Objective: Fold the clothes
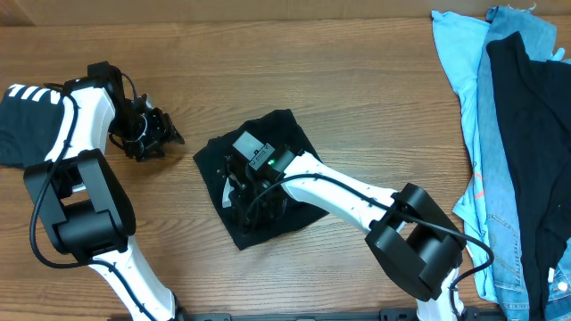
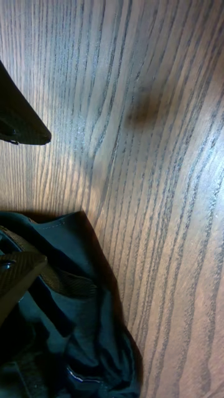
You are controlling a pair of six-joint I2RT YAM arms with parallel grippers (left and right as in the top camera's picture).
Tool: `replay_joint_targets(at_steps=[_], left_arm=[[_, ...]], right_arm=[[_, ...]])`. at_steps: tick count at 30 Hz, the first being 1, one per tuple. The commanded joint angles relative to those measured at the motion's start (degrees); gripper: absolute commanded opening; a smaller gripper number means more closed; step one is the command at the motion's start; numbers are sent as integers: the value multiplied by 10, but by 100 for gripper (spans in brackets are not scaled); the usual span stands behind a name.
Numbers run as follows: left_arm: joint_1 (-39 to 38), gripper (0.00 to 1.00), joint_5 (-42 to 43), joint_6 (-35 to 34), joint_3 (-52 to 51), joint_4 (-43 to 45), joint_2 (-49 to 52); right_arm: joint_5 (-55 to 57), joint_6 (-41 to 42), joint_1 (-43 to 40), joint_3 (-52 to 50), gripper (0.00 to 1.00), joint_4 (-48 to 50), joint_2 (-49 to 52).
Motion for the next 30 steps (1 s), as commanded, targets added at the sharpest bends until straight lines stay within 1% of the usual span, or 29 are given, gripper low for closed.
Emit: replay_joint_targets(at_steps=[1, 4, 6, 8, 9, 10, 12, 15, 17, 19, 21, 24, 25, 27, 29, 30], left_arm=[[6, 59, -7, 9, 10, 0, 7], [5, 59, -7, 9, 10, 2, 7], [5, 59, -7, 9, 10, 0, 7], [5, 59, -7, 9, 10, 5, 7], [5, 59, -7, 9, 10, 5, 7], [5, 59, -9, 9, 10, 5, 7], [5, 59, -9, 9, 10, 5, 7], [5, 59, -9, 9, 10, 5, 7], [5, 59, -9, 9, 10, 3, 7], [5, 59, -9, 9, 10, 0, 7], [5, 59, -9, 9, 10, -2, 7], [5, 59, -9, 9, 10, -2, 7], [5, 59, -9, 9, 10, -2, 7], [5, 59, -9, 9, 10, -3, 7], [5, 59, -9, 9, 10, -2, 7], [5, 59, -9, 9, 10, -2, 7]], right_arm=[[3, -27, 2, 4, 4, 8, -2], [1, -45, 5, 30, 4, 26, -6], [-1, -47, 5, 49, 4, 58, -8], [-45, -49, 5, 51, 14, 99, -8], [-61, -49, 6, 51, 17, 105, -8], [-64, -49, 8, 49, 18, 107, -8], [-64, -58, 13, 44, 23, 100, -3], [-64, -62, 28, 43, 27, 83, 40], [-64, -61, 32, 42, 28, 91, 70], [-64, -61, 31, 42, 36, 116, 98], [-64, -61, 31, 42, 39, 130, 106], [-65, -61, 31, 42, 51, 129, 105], [-64, -61, 31, 43, 57, 115, 103], [-64, -61, 29, 43, 66, 75, 74], [-59, -61, 29, 43, 70, 58, 18], [-37, -61, 29, 43, 71, 53, -19]])
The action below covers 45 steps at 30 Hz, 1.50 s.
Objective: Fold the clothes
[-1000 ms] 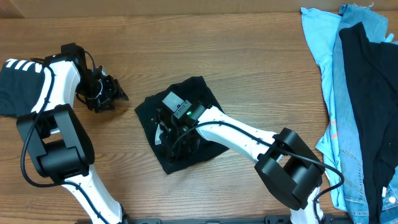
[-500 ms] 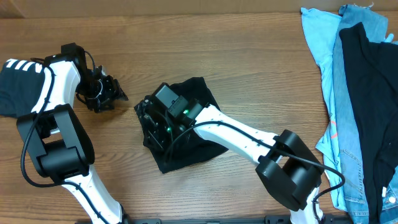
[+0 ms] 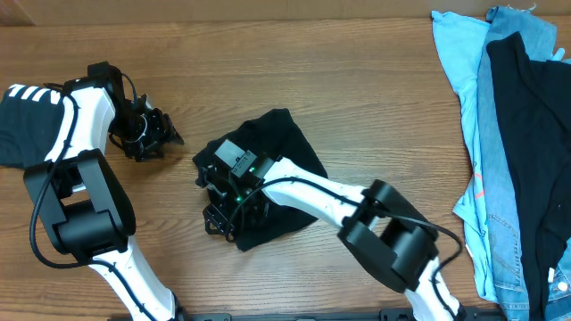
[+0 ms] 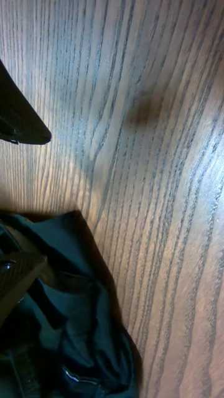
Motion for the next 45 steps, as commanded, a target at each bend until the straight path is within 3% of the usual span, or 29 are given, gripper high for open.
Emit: replay_joint_targets(at_steps=[1, 4, 7, 8, 9, 10, 11, 13, 15, 18, 20, 23, 25, 28, 32, 35, 36, 38, 41, 45], left_arm=[[5, 59, -4, 9, 10, 0, 7], [5, 59, -3, 9, 10, -1, 7], [5, 59, -3, 9, 10, -1, 7], [5, 59, -3, 9, 10, -1, 7], [5, 59, -3, 9, 10, -1, 7], [5, 59, -3, 9, 10, -1, 7], [5, 59, -3, 9, 10, -1, 7], [5, 60, -3, 9, 10, -3, 7], [5, 60, -3, 9, 10, -7, 7], [5, 60, -3, 9, 10, -6, 7], [5, 63, -3, 9, 10, -4, 7], [6, 63, -6, 9, 10, 2, 7], [6, 64, -18, 10, 10, 10, 7], [6, 69, -16, 21, 10, 11, 7], [4, 71, 149, 172, 10, -18, 7], [-7, 72, 171, 271, 9, -84, 7], [-22, 72, 188, 304, 9, -88, 7], [-55, 79, 157, 347, 9, -87, 7], [-103, 79, 66, 348, 8, -75, 7], [-162, 84, 5, 348, -17, -65, 7]], right_arm=[[71, 0, 0, 1, 73, -9, -125], [178, 0, -5, 1, 77, -21, -188], [244, 18, -32, 1, 76, -23, -178], [261, 18, -52, 1, 72, -13, -169], [263, 18, -75, 1, 62, 9, -157], [263, 18, -94, 1, 43, 34, -144], [262, 22, -118, 1, 41, 62, -127], [230, 46, -160, 1, 45, 99, -91], [158, 71, -188, 1, 58, 110, -43], [78, 75, -186, 1, 62, 105, 10], [2, 13, -163, 1, 57, 94, 26], [-4, -83, -98, 1, 59, 50, 31], [8, -116, -71, 1, 66, 24, 31], [84, -99, -55, 1, 80, -8, 12], [143, -40, -107, 35, 93, -34, -113], [147, -2, -161, 39, 93, -81, -218], [158, 37, -187, 39, 93, -141, -237], [161, 82, -210, 33, 93, -235, -235], [156, 116, -208, -5, 94, -309, -233], [155, 124, -196, -94, 94, -322, -233]])
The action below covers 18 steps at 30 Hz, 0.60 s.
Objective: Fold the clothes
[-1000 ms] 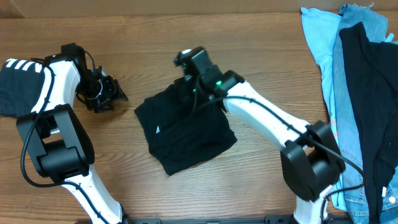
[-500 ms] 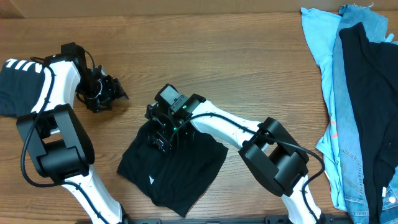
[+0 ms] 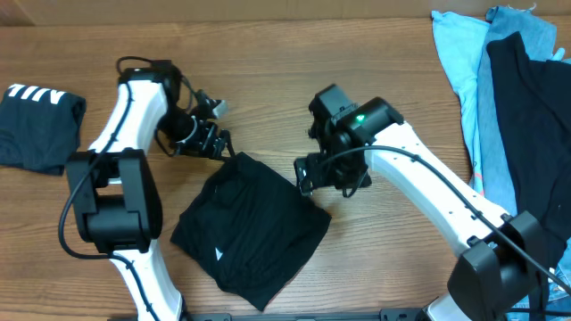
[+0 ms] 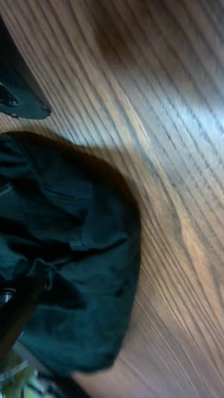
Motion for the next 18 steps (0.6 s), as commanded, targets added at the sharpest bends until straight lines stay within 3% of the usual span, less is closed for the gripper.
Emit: replay_joint_targets(at_steps=[1, 3, 6, 7, 12, 13, 14, 15, 16, 18], left_arm=[[-36, 87, -71, 19, -33, 12, 8], [-49, 87, -118, 17, -63, 32, 8], [-53, 96, -118, 0, -107, 53, 8], [-53, 100, -110, -14, -115, 54, 8], [-67, 100, 8, -11, -157, 33, 8], [-70, 96, 9, -11, -166, 36, 8], [-75, 71, 14, -11, -174, 45, 8], [-78, 60, 22, -11, -176, 52, 8], [-80, 55, 22, -11, -176, 54, 8], [-81, 24, 23, -11, -176, 57, 8]], right_arm=[[0, 16, 6, -62, 94, 18, 0], [0, 15, 6, -83, 94, 26, 0], [0, 15, 6, -85, 95, 44, 0], [0, 15, 6, -85, 95, 49, 0], [0, 15, 6, -85, 95, 64, 0], [0, 15, 6, -85, 95, 65, 0], [0, 15, 6, -85, 95, 65, 0], [0, 15, 6, -85, 95, 64, 0], [0, 15, 6, -85, 95, 64, 0], [0, 15, 6, -85, 95, 64, 0]])
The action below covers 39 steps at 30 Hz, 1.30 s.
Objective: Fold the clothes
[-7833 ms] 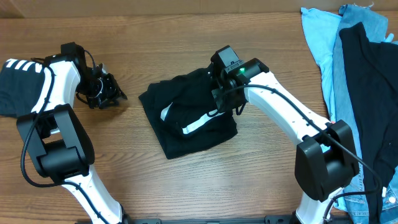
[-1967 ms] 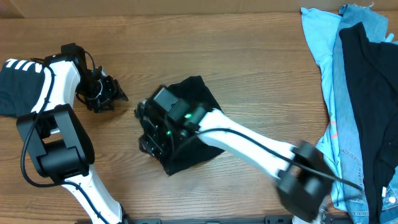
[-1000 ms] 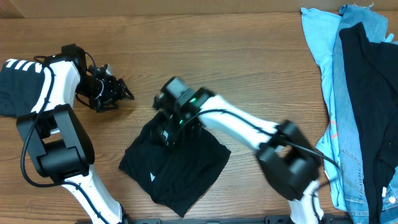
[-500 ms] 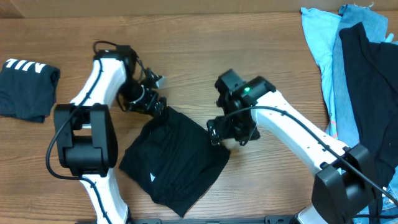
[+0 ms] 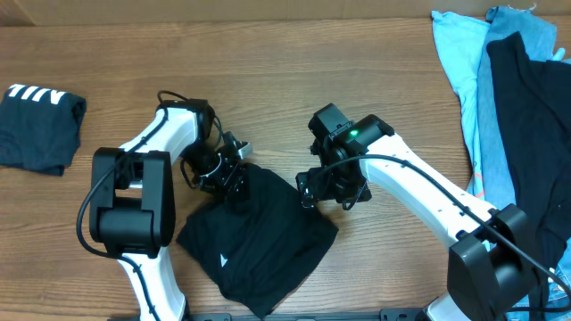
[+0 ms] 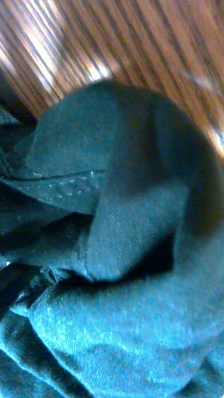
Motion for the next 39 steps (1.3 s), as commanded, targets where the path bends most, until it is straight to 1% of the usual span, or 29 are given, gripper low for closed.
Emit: replay_joint_targets(at_steps=[1, 2, 4, 6, 7, 9, 11, 13, 14, 16, 17, 18, 19, 21, 24, 26, 29, 31, 32, 33, 34, 35, 36, 38, 39], left_arm=[[-9, 10, 27, 13, -12, 9, 20], [-8, 4, 33, 17, -12, 18, 20], [10, 4, 33, -50, -10, 76, 20], [52, 4, 36, -146, -2, 144, 20], [88, 4, 58, -211, 1, 195, 20], [144, 6, 84, -283, 1, 243, 20], [188, 14, 93, -293, 1, 251, 20], [209, 17, 99, -293, 1, 245, 20], [213, 47, 114, -292, 1, 249, 20], [212, 75, 134, -271, 1, 250, 20], [213, 93, 133, -271, 1, 249, 20], [213, 95, 133, -271, 1, 249, 20], [213, 100, 137, -271, 1, 250, 20], [212, 99, 164, -236, 1, 250, 20], [207, 100, 178, -224, 1, 249, 20], [194, 100, 206, -196, 1, 248, 20], [154, 100, 206, -196, -1, 238, 20], [118, 100, 196, -198, -5, 247, 21], [78, 100, 162, -224, -16, 270, 21], [62, 94, 137, -234, -21, 278, 21], [41, 79, 109, -243, -23, 283, 21], [23, 55, 99, -244, -23, 289, 21], [14, 41, 99, -244, -23, 293, 21], [5, 6, 99, -244, -23, 299, 21], [5, 4, 99, -244, -23, 299, 21]], right_arm=[[1, 3, 2, 0, 95, 3, 0], [1, 3, 2, 0, 95, 3, 0], [1, 3, 2, 0, 95, 3, 0], [1, 3, 2, 0, 95, 3, 0], [1, 3, 2, 0, 95, 3, 0], [1, 3, 2, 0, 95, 3, 0], [1, 3, 2, 0, 95, 7, 0], [1, 3, 2, 0, 95, 10, 0], [1, 3, 2, 0, 95, 10, 0], [1, 3, 2, 0, 96, 10, 0], [1, 3, 2, 0, 96, 10, 0], [1, 3, 2, 0, 96, 10, 0], [1, 3, 2, 0, 96, 10, 0], [1, 3, 2, 0, 96, 10, 0], [1, 3, 2, 0, 96, 10, 0], [1, 3, 2, 0, 96, 10, 0], [1, 3, 2, 0, 96, 13, 0], [-4, 3, 2, 0, 96, 16, 0], [-8, 3, 2, 0, 96, 19, 0], [-8, 3, 2, 0, 96, 19, 0], [-8, 3, 2, 0, 96, 19, 0], [-8, 3, 2, 0, 97, 19, 0], [-8, 3, 2, 0, 97, 19, 0], [-8, 3, 2, 0, 97, 18, 0], [-8, 3, 2, 0, 97, 19, 0]])
